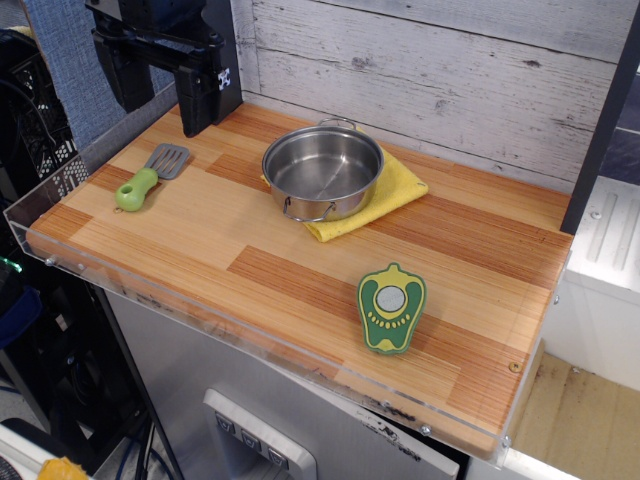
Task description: Move the silver pot to the front corner near the green handled spatula.
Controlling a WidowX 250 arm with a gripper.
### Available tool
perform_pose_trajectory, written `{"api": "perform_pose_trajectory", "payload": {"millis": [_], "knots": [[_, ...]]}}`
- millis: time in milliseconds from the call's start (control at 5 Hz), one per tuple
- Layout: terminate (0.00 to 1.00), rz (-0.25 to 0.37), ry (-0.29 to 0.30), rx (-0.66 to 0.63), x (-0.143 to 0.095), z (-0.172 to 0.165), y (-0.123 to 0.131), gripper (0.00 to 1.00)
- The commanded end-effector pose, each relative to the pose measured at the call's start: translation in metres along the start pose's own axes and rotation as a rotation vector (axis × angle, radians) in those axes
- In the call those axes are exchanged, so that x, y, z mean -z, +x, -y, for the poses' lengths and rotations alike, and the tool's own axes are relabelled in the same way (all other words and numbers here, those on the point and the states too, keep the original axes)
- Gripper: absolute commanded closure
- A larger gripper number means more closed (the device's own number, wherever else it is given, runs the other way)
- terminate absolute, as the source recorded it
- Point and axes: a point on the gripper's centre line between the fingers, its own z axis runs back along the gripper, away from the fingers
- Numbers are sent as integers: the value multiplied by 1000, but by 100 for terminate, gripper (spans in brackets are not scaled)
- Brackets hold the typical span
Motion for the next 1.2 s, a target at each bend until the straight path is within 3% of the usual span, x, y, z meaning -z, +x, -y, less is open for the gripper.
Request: {"api": "perform_pose_trajectory", "payload": {"millis": [0,200,600,1000], "knots": [[0,0,0,0,0,0,0,0],[0,10,-13,47,1,26,10,0],[0,54,35,196,4,93,34,0],[0,-2,26,192,48,102,65,0]]}}
